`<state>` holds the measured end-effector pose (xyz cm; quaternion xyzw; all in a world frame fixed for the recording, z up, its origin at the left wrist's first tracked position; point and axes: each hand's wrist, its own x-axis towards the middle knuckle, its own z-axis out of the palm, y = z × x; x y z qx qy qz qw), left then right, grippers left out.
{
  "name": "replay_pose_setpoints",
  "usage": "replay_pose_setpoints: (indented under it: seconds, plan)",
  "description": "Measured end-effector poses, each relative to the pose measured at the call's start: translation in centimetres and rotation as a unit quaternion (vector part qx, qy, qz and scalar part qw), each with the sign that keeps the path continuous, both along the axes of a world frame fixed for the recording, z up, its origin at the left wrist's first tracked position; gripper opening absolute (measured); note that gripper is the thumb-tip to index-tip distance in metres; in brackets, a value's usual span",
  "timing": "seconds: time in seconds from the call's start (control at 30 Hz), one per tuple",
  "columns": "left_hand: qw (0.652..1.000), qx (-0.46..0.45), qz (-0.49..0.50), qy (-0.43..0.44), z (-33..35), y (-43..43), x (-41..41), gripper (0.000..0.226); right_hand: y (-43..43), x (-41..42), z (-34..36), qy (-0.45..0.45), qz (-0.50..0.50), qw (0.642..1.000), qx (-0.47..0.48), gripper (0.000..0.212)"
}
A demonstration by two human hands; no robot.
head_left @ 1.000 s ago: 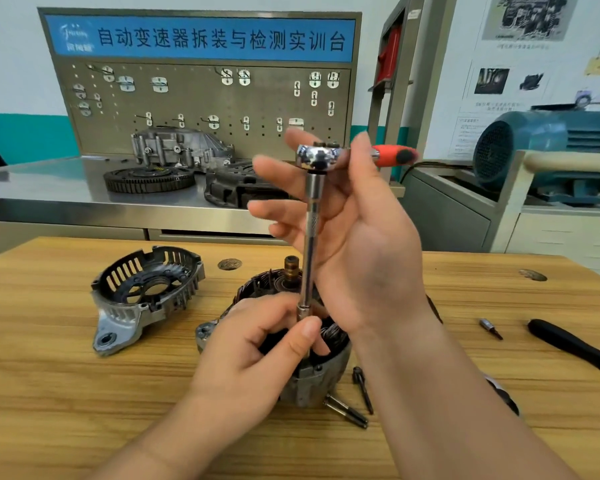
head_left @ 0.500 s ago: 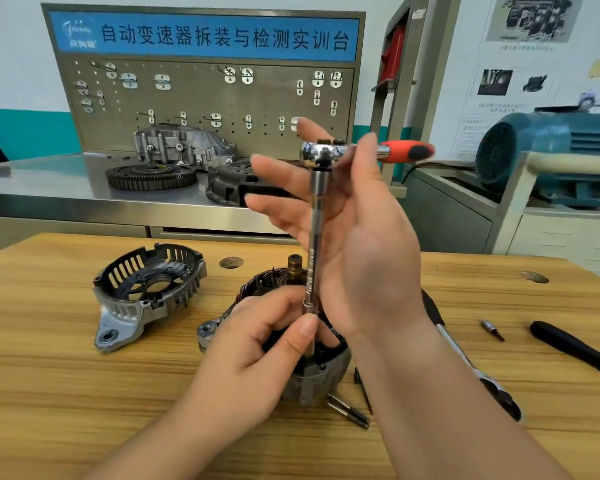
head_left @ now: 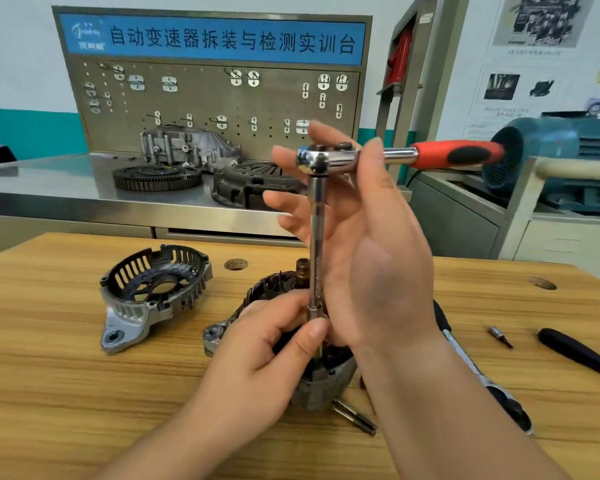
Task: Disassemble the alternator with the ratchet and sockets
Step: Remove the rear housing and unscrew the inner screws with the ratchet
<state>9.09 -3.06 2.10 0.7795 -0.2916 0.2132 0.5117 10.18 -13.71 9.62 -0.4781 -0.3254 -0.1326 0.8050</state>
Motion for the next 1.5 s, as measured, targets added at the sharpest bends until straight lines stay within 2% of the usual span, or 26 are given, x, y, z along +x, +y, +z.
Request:
replay_pose_setpoints:
  seconds: [0.13, 0.27, 0.5, 0.6, 0.7, 0.8, 0.87, 0.97, 1.1, 1.2, 1.3, 1.4, 1.5]
  plan:
    - [1.000, -0.001, 0.005, 0.019, 0.0, 0.1, 0.0, 0.029, 0.0, -0.1, 0.2, -0.029, -0.048, 0.998, -0.012, 0.028]
    - [1.000, -0.007, 0.014, 0.025, 0.3, 0.0, 0.0, 0.029, 0.0, -0.1, 0.4, -0.085, -0.080, 0.993, -0.007, 0.026]
    - [0.999, 0.023, 0.015, -0.022, 0.3, -0.1, -0.2, 0.025, -0.7, 0.1, 0.6, 0.038, 0.027, 0.999, 0.008, 0.042]
    - [1.000, 0.005, 0.001, 0.018, 0.2, 0.0, -0.1, 0.029, -0.7, 0.1, 0.7, -0.002, -0.025, 1.000, -0.016, 0.030]
    - [1.000, 0.000, 0.012, 0.021, 0.3, 0.0, -0.1, 0.030, -0.6, 0.0, 0.9, -0.056, -0.052, 0.997, -0.016, 0.027]
    - [1.000, -0.004, 0.013, 0.017, 0.4, -0.1, -0.2, 0.028, -0.7, 0.0, 0.9, -0.015, 0.026, 0.999, 0.021, 0.030]
    - [1.000, -0.013, 0.005, 0.016, 0.3, -0.2, -0.2, 0.026, -0.9, 0.1, 0.8, 0.037, 0.073, 0.996, 0.041, 0.039]
    - [1.000, -0.015, -0.003, 0.015, 0.3, -0.2, -0.3, 0.025, -0.9, 0.2, 0.7, 0.070, 0.077, 0.994, 0.036, 0.046]
    - [1.000, -0.009, 0.005, 0.024, 0.3, -0.1, -0.2, 0.024, -0.1, 0.0, 0.3, -0.029, -0.052, 0.998, 0.003, 0.023]
    - [0.999, -0.020, 0.005, 0.025, 0.3, -0.1, -0.2, 0.024, 0.2, -0.4, 0.4, -0.100, -0.083, 0.991, -0.016, 0.027]
    - [0.999, -0.020, -0.001, 0.025, 0.3, -0.1, -0.2, 0.024, 0.2, -0.4, 0.5, -0.058, -0.024, 0.998, -0.005, 0.028]
    - [1.000, 0.006, 0.008, -0.009, 0.4, -0.1, -0.4, 0.027, -0.3, -0.1, 0.4, 0.015, 0.035, 0.999, 0.022, 0.041]
    - [1.000, 0.012, 0.007, -0.006, 0.5, -0.1, -0.5, 0.030, -0.3, 0.0, 0.3, 0.031, 0.014, 0.999, 0.031, 0.042]
